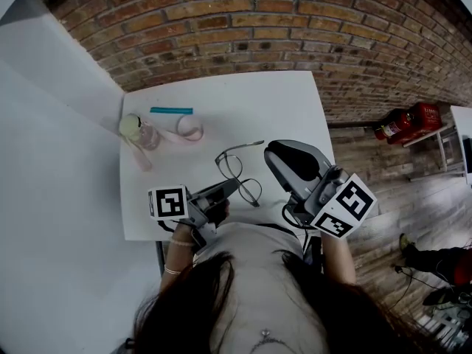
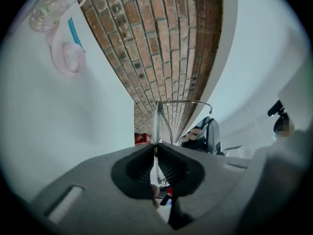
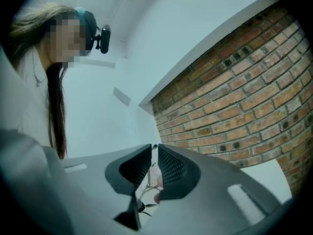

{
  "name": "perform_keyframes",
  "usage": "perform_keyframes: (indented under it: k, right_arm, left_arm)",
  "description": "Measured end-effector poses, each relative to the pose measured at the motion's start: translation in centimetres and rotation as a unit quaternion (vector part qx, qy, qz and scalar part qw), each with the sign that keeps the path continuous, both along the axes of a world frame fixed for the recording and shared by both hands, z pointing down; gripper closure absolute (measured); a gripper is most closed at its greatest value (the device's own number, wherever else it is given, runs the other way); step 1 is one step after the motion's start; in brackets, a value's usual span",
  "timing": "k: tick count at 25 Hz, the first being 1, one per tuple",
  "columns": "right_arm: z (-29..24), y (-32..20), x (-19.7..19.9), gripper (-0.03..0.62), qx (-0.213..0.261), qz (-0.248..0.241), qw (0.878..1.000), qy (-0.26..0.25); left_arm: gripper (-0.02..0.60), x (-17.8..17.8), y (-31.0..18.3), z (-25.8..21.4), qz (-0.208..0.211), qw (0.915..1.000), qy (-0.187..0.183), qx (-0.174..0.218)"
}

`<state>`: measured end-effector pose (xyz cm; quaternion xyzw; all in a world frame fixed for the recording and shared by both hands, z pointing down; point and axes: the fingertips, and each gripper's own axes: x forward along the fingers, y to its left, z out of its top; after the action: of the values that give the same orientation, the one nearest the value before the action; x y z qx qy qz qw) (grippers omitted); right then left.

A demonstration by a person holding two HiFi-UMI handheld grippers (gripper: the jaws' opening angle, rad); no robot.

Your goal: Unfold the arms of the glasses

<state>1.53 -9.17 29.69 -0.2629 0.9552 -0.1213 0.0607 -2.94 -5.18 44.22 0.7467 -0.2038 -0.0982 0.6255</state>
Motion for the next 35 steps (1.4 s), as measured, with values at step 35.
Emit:
perform_keyframes:
  k: [35]
  right_arm:
    - [4.7, 2.1, -5.3, 0.562, -0.032, -0.069, 0.994, 0.078]
  left_arm:
    - [0.560, -1.2, -1.9, -2.6, -0.046, 0.9846, -0.129, 0.109]
